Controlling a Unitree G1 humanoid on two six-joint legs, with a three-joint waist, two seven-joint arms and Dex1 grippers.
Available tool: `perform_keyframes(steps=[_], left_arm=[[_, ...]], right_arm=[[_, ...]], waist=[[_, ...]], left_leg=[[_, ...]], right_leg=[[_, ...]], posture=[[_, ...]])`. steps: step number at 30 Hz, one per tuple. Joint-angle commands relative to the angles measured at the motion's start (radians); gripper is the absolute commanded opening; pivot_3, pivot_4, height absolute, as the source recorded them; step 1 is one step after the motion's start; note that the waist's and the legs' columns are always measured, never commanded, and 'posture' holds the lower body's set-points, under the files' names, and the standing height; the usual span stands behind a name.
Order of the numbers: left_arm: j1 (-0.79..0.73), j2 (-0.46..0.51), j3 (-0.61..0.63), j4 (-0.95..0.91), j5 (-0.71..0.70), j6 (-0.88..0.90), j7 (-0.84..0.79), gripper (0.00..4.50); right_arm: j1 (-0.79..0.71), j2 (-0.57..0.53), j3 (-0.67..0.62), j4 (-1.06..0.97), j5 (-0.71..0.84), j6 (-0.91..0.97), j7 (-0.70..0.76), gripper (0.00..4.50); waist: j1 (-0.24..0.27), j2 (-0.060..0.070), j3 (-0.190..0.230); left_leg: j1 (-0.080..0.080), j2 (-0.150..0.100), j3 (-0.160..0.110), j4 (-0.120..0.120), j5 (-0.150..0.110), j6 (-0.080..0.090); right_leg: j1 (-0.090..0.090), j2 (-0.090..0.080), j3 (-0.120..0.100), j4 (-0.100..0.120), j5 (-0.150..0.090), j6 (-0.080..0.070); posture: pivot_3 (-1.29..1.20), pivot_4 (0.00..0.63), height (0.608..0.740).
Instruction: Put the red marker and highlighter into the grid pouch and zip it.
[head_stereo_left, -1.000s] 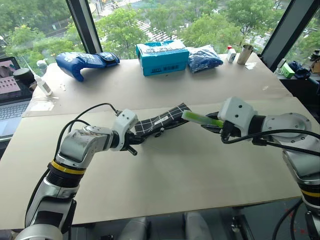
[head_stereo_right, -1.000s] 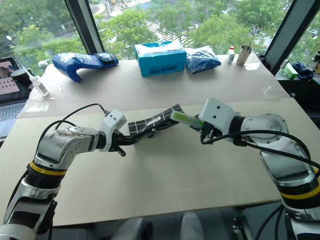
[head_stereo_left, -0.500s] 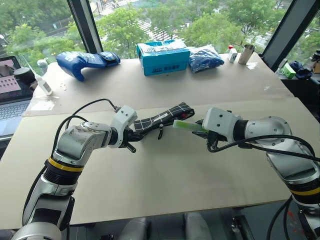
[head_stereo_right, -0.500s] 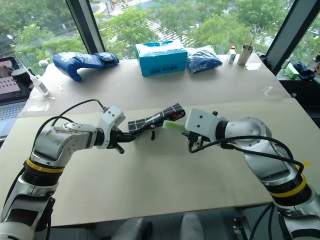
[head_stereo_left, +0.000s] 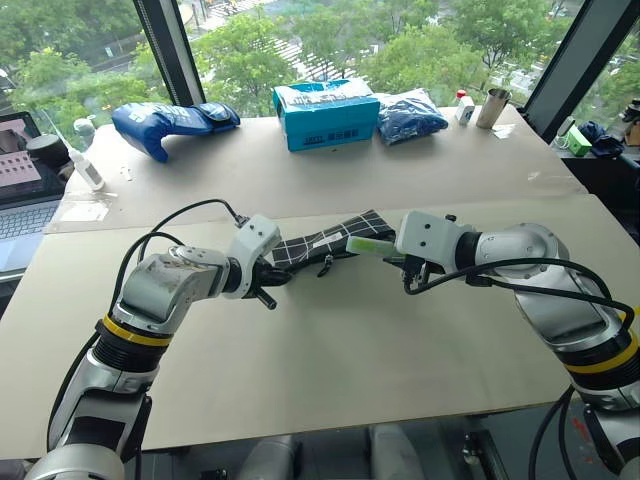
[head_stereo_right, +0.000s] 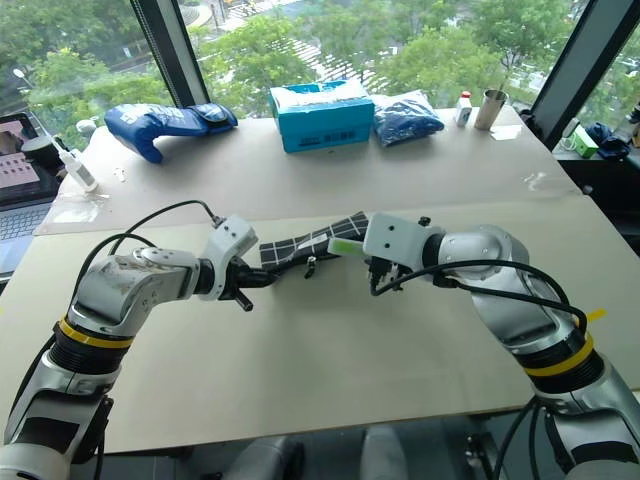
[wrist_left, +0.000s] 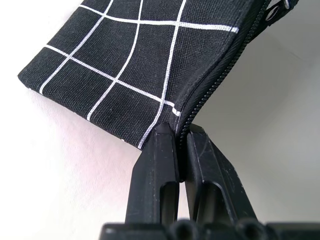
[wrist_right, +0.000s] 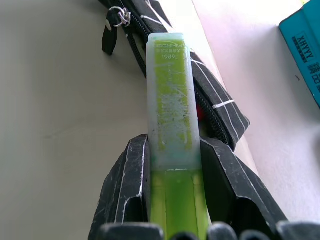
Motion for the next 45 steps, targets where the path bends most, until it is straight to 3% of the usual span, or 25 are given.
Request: perform_keyframes(steps=[1,7,25,39,45], left_arm=[[0.000,-0.003,0.024,-0.020,0.000,-0.007,0.005,0.00],[-0.001,-0.007,0.025,-0.013,-0.001,-0.010,0.006,0.00],[0.013,-0.001,0.011,-0.038,-0.002,-0.010,0.000,0.00],[0.022,-0.001,-0.012,-0.025,0.014,-0.030,-0.014,0.00],[0.016,-0.006,-0.017,-0.017,0.021,-0.035,-0.024,0.00]], right_arm=[[0.008,-0.015,-0.064,-0.053,0.046,-0.022,0.041,1.03],[0.037,-0.027,-0.094,-0.099,0.101,-0.009,0.090,1.03],[-0.054,-0.001,-0.031,0.079,-0.040,-0.042,0.047,1.03],[-0.216,0.158,0.266,0.158,-0.383,-0.147,0.018,1.03],[-0.231,0.219,0.360,0.265,-0.534,-0.387,-0.084,1.03]], waist=[[0.000,0.000,0.000],[0.001,0.000,0.000],[-0.001,0.000,0.000],[-0.002,0.000,0.000],[-0.005,0.000,0.000]], left_leg=[[0.000,0.000,0.000,0.000,0.000,0.000],[0.000,0.000,0.000,0.000,0.000,0.000],[0.000,0.000,0.001,0.000,0.000,0.000],[-0.005,0.001,0.002,0.001,0.000,0.000],[-0.012,0.001,0.005,0.003,0.001,-0.003]], right_leg=[[0.000,0.000,0.000,0.000,0.000,0.000],[0.000,0.000,0.000,0.000,0.000,0.000],[0.000,0.000,0.000,0.000,0.000,0.000],[-0.007,0.000,0.000,0.002,0.001,-0.002],[-0.016,0.000,-0.001,0.003,0.006,-0.004]], posture=[[0.00,0.150,0.740],[0.00,0.150,0.740],[0.00,0.150,0.740],[0.00,0.150,0.740],[0.00,0.150,0.740]])
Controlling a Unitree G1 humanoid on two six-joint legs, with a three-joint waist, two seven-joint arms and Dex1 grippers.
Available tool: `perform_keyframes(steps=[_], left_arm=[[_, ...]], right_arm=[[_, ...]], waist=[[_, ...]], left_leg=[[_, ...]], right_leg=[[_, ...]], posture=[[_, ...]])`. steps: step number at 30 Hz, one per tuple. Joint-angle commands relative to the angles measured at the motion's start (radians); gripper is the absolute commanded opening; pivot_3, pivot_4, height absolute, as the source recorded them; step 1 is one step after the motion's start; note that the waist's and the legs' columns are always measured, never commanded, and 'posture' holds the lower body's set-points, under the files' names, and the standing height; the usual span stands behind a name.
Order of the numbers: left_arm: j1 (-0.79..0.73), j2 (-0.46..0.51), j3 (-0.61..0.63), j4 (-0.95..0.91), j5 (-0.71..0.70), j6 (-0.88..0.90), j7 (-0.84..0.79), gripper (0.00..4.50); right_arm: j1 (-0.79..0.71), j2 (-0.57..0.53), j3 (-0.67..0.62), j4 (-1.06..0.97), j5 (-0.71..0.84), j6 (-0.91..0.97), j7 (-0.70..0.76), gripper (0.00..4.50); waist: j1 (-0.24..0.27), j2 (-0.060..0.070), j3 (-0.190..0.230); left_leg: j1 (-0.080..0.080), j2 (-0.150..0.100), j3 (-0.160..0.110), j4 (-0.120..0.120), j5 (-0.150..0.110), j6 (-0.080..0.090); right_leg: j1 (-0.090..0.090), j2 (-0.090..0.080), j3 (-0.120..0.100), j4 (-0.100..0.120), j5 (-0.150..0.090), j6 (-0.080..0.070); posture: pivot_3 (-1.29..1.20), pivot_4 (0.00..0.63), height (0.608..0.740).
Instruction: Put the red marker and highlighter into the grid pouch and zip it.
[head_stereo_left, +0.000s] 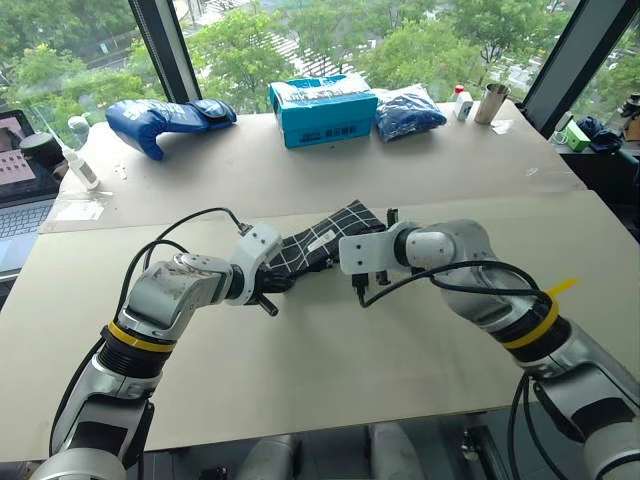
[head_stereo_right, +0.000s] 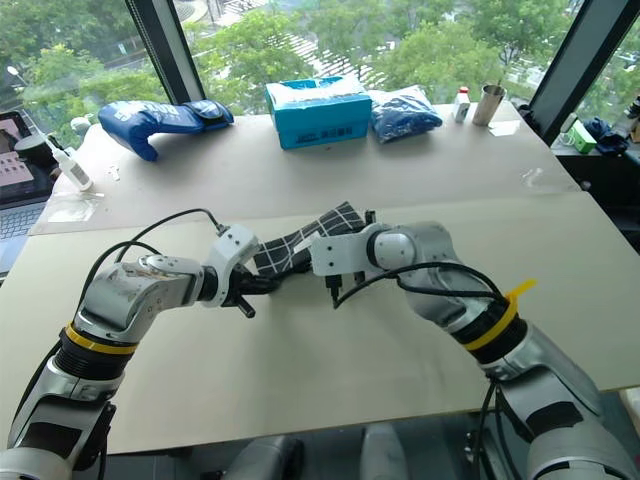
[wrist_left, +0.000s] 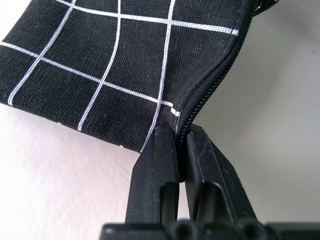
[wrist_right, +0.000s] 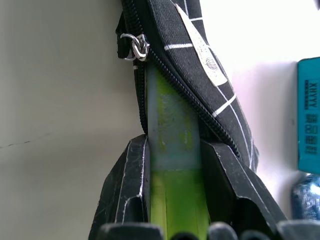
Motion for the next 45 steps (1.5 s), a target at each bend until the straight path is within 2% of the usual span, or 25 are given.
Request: perform_keyframes(steps=[1,7,9,12,14,16,17,25,30,33,35,38,42,45], left_arm=[[-0.015,-0.001,-0.006,-0.013,0.001,-0.027,-0.015,0.00],[-0.013,-0.005,-0.005,-0.014,0.004,-0.027,-0.019,0.00],[-0.013,-0.007,-0.004,-0.014,0.003,-0.026,-0.020,0.00],[-0.012,-0.007,-0.002,-0.017,0.002,-0.024,-0.020,0.00],[-0.010,-0.007,0.001,-0.019,0.001,-0.023,-0.020,0.00],[-0.007,-0.009,0.007,-0.022,-0.002,-0.019,-0.018,0.00],[-0.005,-0.011,0.011,-0.025,-0.004,-0.016,-0.015,0.00],[-0.005,-0.054,0.086,-0.022,-0.045,0.042,0.004,0.00],[-0.013,-0.068,0.110,-0.015,-0.063,0.065,0.009,0.00],[-0.022,-0.068,0.109,-0.005,-0.065,0.063,0.011,0.00],[-0.028,-0.069,0.109,0.000,-0.067,0.063,0.013,0.00],[-0.034,-0.069,0.108,0.004,-0.069,0.064,0.013,0.00],[-0.037,-0.067,0.108,0.006,-0.070,0.065,0.015,0.00],[-0.037,-0.068,0.108,0.006,-0.072,0.065,0.018,0.00]], right_arm=[[-0.001,0.026,0.036,0.042,-0.068,-0.183,-0.069,1.03],[0.022,0.035,0.013,0.121,-0.085,-0.314,-0.102,1.03],[0.027,0.050,-0.011,0.144,-0.050,-0.381,-0.128,2.03],[0.039,0.045,-0.038,0.162,-0.025,-0.436,-0.111,3.02],[0.040,0.054,-0.081,0.171,-0.015,-0.405,-0.116,3.74],[0.043,0.049,-0.142,0.175,0.025,-0.367,-0.104,4.35],[0.051,0.050,-0.181,0.162,0.067,-0.341,-0.088,4.43],[0.161,-0.028,-0.567,-0.068,0.493,-0.042,0.077,4.43],[0.323,-0.076,-0.666,-0.220,0.692,0.184,0.145,4.43],[0.412,-0.037,-0.654,-0.306,0.797,0.369,0.117,4.43],[0.433,0.028,-0.639,-0.335,0.863,0.497,0.063,4.43],[0.421,0.133,-0.586,-0.307,0.861,0.618,-0.057,4.43],[0.360,0.282,-0.494,-0.181,0.788,0.636,-0.227,4.43],[0.313,0.346,-0.445,-0.105,0.747,0.590,-0.288,4.43]], waist=[[0.000,0.000,0.000],[-0.001,0.000,0.000],[-0.002,0.000,0.000],[-0.002,0.000,0.000],[-0.003,0.000,0.000],[-0.003,0.000,0.000],[-0.003,0.000,0.000],[0.003,0.000,0.000],[0.004,0.000,0.000],[-0.001,0.000,0.000],[-0.003,0.000,0.000],[-0.001,0.000,0.000],[0.002,0.000,0.000],[0.001,0.000,0.000]], left_leg=[[0.000,0.000,0.000,0.000,0.000,0.000],[0.000,0.000,0.001,0.000,0.000,0.000],[0.000,0.000,0.001,0.000,0.000,0.000],[0.000,0.000,0.001,0.000,0.000,0.000],[0.000,0.000,0.001,0.000,0.000,0.000],[0.000,0.000,0.001,0.000,0.000,0.000],[0.000,0.000,0.001,0.000,0.000,0.000],[0.000,0.001,-0.001,0.000,0.000,0.000],[0.000,0.001,0.000,0.000,0.000,0.000],[0.000,0.002,0.000,0.000,0.000,0.000],[0.000,0.002,0.000,0.000,0.000,0.000],[0.001,0.002,0.001,0.000,0.000,0.000],[0.001,0.002,0.001,0.001,0.001,-0.001],[0.001,0.002,0.001,0.001,0.001,-0.001]], right_leg=[[0.000,0.000,0.000,0.000,0.000,0.000],[0.000,0.000,0.000,0.000,0.000,0.000],[0.000,0.000,0.000,0.000,0.000,0.000],[0.000,0.001,0.000,0.000,0.000,0.000],[0.000,0.001,0.000,0.000,0.000,0.000],[0.000,0.001,0.000,0.000,0.000,0.000],[0.000,0.001,0.000,0.000,0.000,0.000],[0.001,0.001,0.000,-0.001,0.001,0.000],[0.001,0.001,0.000,0.000,0.001,0.000],[0.001,0.001,0.000,0.000,0.001,0.000],[0.001,0.001,0.001,0.001,0.002,-0.001],[0.001,0.001,0.001,0.000,0.002,-0.002],[0.000,0.001,0.001,0.001,0.003,-0.002],[0.000,0.001,0.001,0.001,0.004,-0.001]], posture=[[0.00,0.150,0.740],[0.00,0.150,0.740],[0.00,0.150,0.740],[0.00,0.150,0.740],[0.00,0.150,0.740],[0.00,0.150,0.740],[0.00,0.150,0.740],[0.00,0.150,0.740],[0.00,0.150,0.740],[0.00,0.150,0.740],[0.00,0.150,0.740],[0.00,0.150,0.740],[0.00,0.150,0.740],[0.00,0.150,0.740]])
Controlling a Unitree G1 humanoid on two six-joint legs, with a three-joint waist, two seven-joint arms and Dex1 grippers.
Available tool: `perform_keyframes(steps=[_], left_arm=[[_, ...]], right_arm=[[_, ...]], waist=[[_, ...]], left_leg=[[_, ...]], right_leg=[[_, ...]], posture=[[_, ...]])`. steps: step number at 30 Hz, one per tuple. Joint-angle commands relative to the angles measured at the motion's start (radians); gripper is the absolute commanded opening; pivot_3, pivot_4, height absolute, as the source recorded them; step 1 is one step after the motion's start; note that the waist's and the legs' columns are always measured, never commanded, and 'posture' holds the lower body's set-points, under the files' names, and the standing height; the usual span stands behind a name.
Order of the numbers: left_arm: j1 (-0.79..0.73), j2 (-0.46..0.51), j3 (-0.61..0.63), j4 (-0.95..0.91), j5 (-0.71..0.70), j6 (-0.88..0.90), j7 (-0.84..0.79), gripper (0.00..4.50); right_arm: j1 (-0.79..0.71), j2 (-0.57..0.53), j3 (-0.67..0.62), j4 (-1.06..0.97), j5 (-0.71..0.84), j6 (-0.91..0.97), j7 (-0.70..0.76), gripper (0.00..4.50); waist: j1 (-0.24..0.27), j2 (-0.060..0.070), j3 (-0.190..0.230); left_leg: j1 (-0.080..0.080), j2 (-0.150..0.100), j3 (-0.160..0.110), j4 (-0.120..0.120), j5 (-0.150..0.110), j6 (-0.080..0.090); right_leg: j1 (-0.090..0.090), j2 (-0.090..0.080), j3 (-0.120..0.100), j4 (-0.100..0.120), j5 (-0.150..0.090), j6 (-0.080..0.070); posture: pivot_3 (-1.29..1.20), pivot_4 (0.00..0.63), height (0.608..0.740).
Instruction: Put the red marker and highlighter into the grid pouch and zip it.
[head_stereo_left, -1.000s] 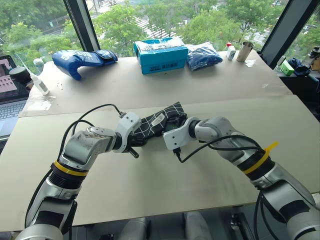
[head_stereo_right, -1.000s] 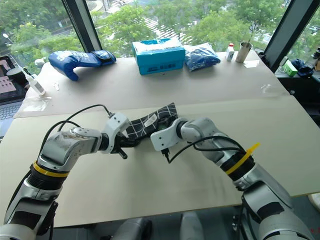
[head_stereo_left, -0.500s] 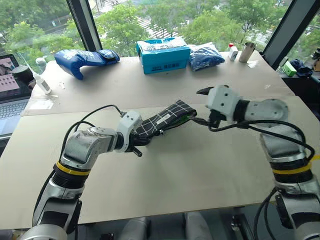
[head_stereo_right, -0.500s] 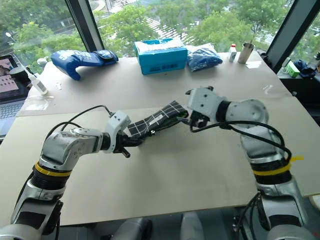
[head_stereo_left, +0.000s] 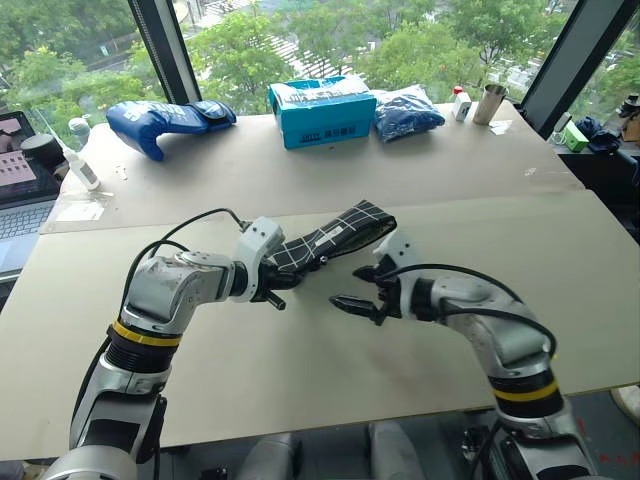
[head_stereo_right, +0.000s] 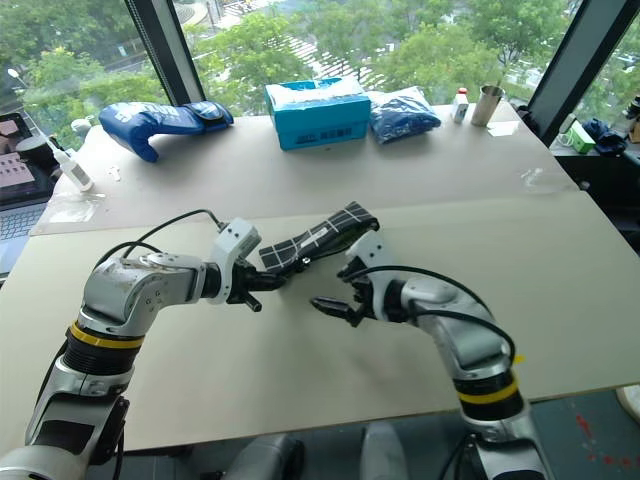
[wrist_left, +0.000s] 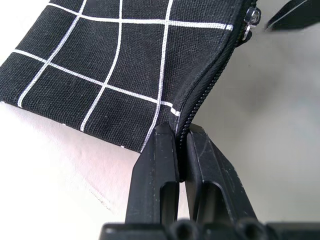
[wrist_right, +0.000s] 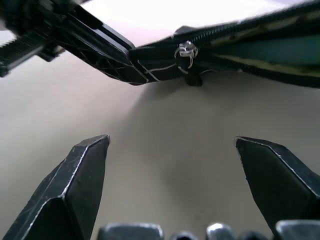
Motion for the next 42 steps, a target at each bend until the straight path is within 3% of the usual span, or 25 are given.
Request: perform_keyframes(steps=[1,13,16,26,27,34,42], left_arm=[[-0.021,0.002,0.021,-0.016,-0.007,-0.005,0.003,0.00],[-0.025,0.003,0.028,-0.023,-0.020,0.003,0.022,0.00],[-0.023,0.001,0.030,-0.026,-0.022,0.006,0.025,0.00],[-0.020,-0.003,0.028,-0.026,-0.025,0.008,0.032,0.00],[-0.019,-0.003,0.028,-0.026,-0.024,0.008,0.032,0.00],[-0.018,-0.005,0.028,-0.024,-0.023,0.005,0.036,0.00],[-0.007,-0.003,0.028,-0.028,-0.020,-0.001,0.039,0.00]], right_arm=[[-0.067,0.052,0.039,0.059,-0.042,-0.062,-0.070,4.43],[-0.161,0.136,0.088,0.212,-0.081,-0.180,-0.104,4.43],[-0.172,0.138,0.081,0.225,-0.080,-0.189,-0.104,3.72],[-0.215,0.161,0.032,0.282,-0.059,-0.215,-0.112,0.25],[-0.216,0.164,0.029,0.285,-0.059,-0.215,-0.113,0.07],[-0.187,0.115,0.034,0.238,-0.064,-0.208,-0.074,0.07],[-0.083,-0.232,0.033,0.098,-0.117,-0.245,0.065,0.07]], waist=[[0.000,0.000,0.000],[-0.010,0.000,0.000],[-0.017,0.000,0.000],[-0.028,0.000,0.000],[-0.028,0.000,0.000],[-0.028,0.000,0.000],[-0.023,0.000,0.000]], left_leg=[[0.000,0.000,0.000,0.000,0.000,0.000],[0.000,0.000,0.000,0.000,0.000,0.000],[0.000,0.000,0.000,0.000,0.000,0.000],[0.000,0.000,0.000,0.000,0.000,0.000],[0.000,0.000,0.000,0.000,0.000,0.000],[0.000,0.000,0.000,0.000,0.000,0.000],[0.000,-0.001,0.000,0.000,0.000,0.000]], right_leg=[[0.000,0.000,0.000,0.000,0.000,0.000],[0.000,0.000,-0.001,0.003,0.001,0.000],[0.000,0.000,-0.001,0.004,0.001,0.000],[-0.001,0.000,-0.001,0.005,0.001,0.000],[-0.001,0.000,-0.001,0.006,0.001,0.000],[-0.001,0.000,-0.001,0.006,0.001,0.000],[-0.001,0.000,-0.001,0.005,0.001,0.001]], posture=[[0.00,0.150,0.740],[0.00,0.150,0.740],[0.00,0.150,0.740],[0.00,0.150,0.740],[0.00,0.150,0.740],[0.00,0.150,0.740],[0.00,0.150,0.740]])
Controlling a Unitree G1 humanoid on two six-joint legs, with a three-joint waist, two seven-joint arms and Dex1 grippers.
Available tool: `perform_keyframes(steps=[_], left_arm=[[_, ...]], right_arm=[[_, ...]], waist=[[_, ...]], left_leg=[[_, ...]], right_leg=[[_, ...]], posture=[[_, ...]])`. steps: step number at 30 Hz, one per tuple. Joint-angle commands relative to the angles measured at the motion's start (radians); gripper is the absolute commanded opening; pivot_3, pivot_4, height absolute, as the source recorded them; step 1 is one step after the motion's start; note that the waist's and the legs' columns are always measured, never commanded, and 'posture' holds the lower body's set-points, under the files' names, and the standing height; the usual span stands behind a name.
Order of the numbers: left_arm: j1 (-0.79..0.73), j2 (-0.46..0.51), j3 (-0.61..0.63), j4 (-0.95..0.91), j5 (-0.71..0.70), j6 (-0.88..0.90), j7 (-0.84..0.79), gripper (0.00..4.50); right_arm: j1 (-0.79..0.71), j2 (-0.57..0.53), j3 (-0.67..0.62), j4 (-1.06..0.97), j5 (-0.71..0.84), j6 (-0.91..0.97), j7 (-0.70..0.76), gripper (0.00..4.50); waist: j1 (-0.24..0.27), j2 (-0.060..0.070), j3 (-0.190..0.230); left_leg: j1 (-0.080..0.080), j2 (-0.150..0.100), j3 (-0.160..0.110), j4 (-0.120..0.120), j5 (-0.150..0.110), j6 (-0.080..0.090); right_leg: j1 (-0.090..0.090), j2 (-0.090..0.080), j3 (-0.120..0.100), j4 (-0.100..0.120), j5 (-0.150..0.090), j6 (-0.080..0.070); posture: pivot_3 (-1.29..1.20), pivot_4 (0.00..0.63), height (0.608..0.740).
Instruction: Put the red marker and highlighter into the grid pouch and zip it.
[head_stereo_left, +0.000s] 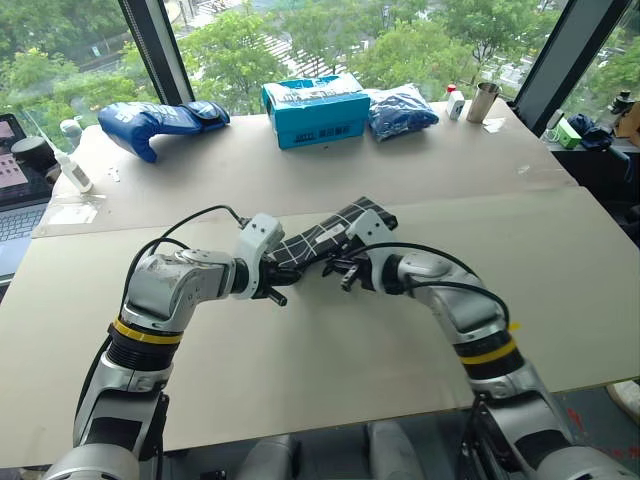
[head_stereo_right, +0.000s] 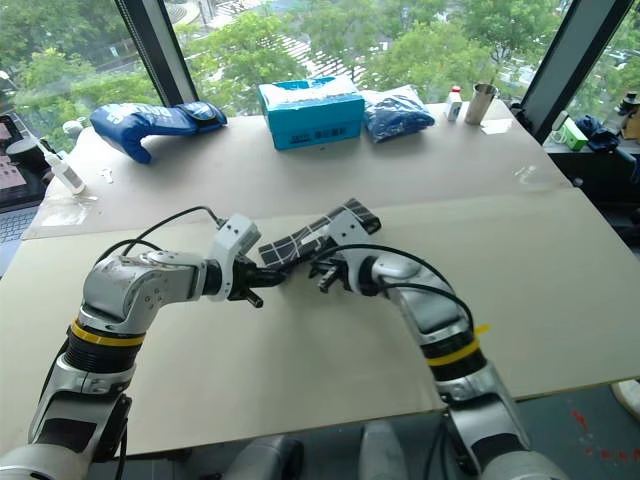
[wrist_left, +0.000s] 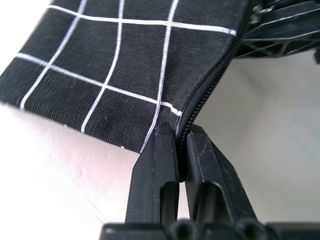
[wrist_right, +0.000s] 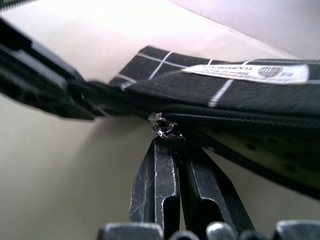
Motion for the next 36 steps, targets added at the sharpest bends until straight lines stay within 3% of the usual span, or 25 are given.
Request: perform_keyframes(steps=[1,6,10,17,19,20,21,25,29,36], left_arm=[[0.003,0.010,0.017,-0.028,-0.004,-0.005,0.001,0.00],[0.003,0.017,0.012,-0.031,-0.011,-0.006,0.001,0.00],[0.005,0.025,0.008,-0.032,-0.016,-0.009,0.000,0.00],[0.007,0.038,-0.018,-0.032,-0.014,-0.037,-0.010,0.00],[0.011,0.044,-0.041,-0.035,-0.005,-0.066,-0.022,0.00],[0.014,0.053,-0.059,-0.041,0.002,-0.085,-0.034,0.00],[0.018,0.066,-0.080,-0.046,0.013,-0.107,-0.047,0.00],[0.017,0.124,-0.171,-0.031,0.086,-0.221,-0.096,0.00],[-0.009,0.123,-0.203,0.005,0.127,-0.283,-0.124,0.00],[-0.033,0.064,-0.229,0.017,0.148,-0.290,-0.145,0.00]], right_arm=[[0.035,-0.134,-0.055,-0.054,-0.033,-0.050,0.042,0.07],[0.089,-0.318,-0.134,-0.033,-0.032,-0.107,0.094,0.07],[0.107,-0.388,-0.170,0.029,-0.041,-0.158,0.100,0.07],[0.121,-0.337,-0.216,-0.025,0.057,-0.141,0.133,2.31],[0.126,-0.320,-0.261,-0.043,0.111,-0.089,0.138,3.14],[0.133,-0.323,-0.291,-0.046,0.147,-0.052,0.151,3.23],[0.146,-0.333,-0.323,-0.050,0.185,-0.021,0.172,3.68],[0.272,-0.429,-0.471,-0.072,0.266,-0.064,0.294,3.68],[0.454,-0.504,-0.618,-0.093,0.290,-0.128,0.377,3.68],[0.595,-0.488,-0.706,-0.174,0.313,-0.132,0.351,3.68]], waist=[[0.001,0.000,0.000],[0.001,0.000,0.000],[0.002,0.000,0.000],[0.007,0.000,0.000],[0.008,0.000,0.000],[0.011,0.000,0.000],[0.016,0.000,0.000],[0.038,0.000,0.000],[0.049,0.000,0.000],[0.040,0.000,0.000]], left_leg=[[0.000,0.000,0.000,0.000,0.000,0.000],[0.000,0.000,0.001,0.000,0.000,0.000],[0.000,0.000,0.002,0.000,0.000,0.000],[0.000,0.001,0.002,0.000,0.000,0.000],[0.000,0.001,0.002,0.000,0.000,0.000],[0.000,0.001,0.002,0.000,0.000,0.000],[0.000,0.001,0.002,0.000,0.000,0.000],[0.000,0.001,0.002,0.000,-0.001,0.001],[0.000,0.000,0.006,0.000,-0.001,0.002],[0.001,0.001,0.009,0.001,-0.001,0.002]], right_leg=[[0.000,0.000,0.000,0.000,0.000,0.000],[0.000,0.000,0.000,0.000,0.000,0.000],[0.001,0.000,0.000,-0.003,0.000,0.000],[0.001,0.000,0.001,-0.007,0.000,0.000],[0.001,0.000,0.001,-0.007,0.000,0.000],[0.001,0.000,0.001,-0.007,0.000,0.000],[0.001,0.000,0.001,-0.007,0.000,0.000],[0.001,0.000,0.001,-0.008,0.000,0.000],[0.003,0.000,0.000,-0.009,0.000,0.000],[0.003,0.000,0.001,-0.008,0.000,0.000]], posture=[[0.00,0.150,0.740],[0.00,0.150,0.740],[0.00,0.150,0.740],[0.00,0.150,0.740],[0.00,0.150,0.740],[0.00,0.150,0.740],[0.00,0.150,0.740],[0.00,0.150,0.740],[0.00,0.150,0.740],[0.00,0.150,0.740]])
